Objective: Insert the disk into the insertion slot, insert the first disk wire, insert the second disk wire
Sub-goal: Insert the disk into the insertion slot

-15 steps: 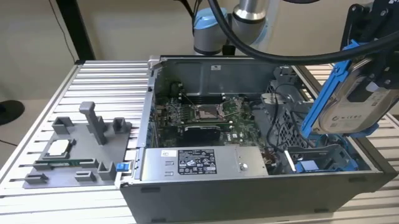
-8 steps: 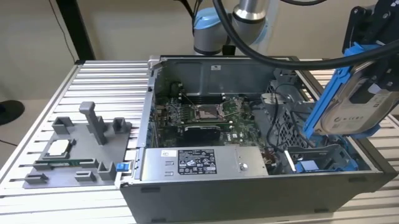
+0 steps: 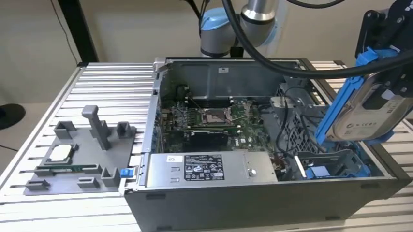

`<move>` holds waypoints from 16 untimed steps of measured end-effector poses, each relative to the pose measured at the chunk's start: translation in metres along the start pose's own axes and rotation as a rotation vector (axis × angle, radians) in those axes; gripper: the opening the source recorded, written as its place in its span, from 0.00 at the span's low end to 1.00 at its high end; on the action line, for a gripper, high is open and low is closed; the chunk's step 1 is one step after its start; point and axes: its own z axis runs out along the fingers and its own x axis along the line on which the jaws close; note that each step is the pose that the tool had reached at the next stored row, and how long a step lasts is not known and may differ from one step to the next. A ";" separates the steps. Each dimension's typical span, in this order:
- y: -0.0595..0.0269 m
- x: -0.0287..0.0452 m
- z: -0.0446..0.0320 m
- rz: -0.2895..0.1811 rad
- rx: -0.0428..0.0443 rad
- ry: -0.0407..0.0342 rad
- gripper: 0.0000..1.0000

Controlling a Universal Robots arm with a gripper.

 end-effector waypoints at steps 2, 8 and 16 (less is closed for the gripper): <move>-0.0007 0.0000 0.0016 0.000 0.0000 0.0001 0.00; -0.0023 -0.0001 0.0101 0.000 -0.0001 0.0000 0.00; -0.0026 -0.0001 0.0165 0.000 -0.0007 0.0002 0.00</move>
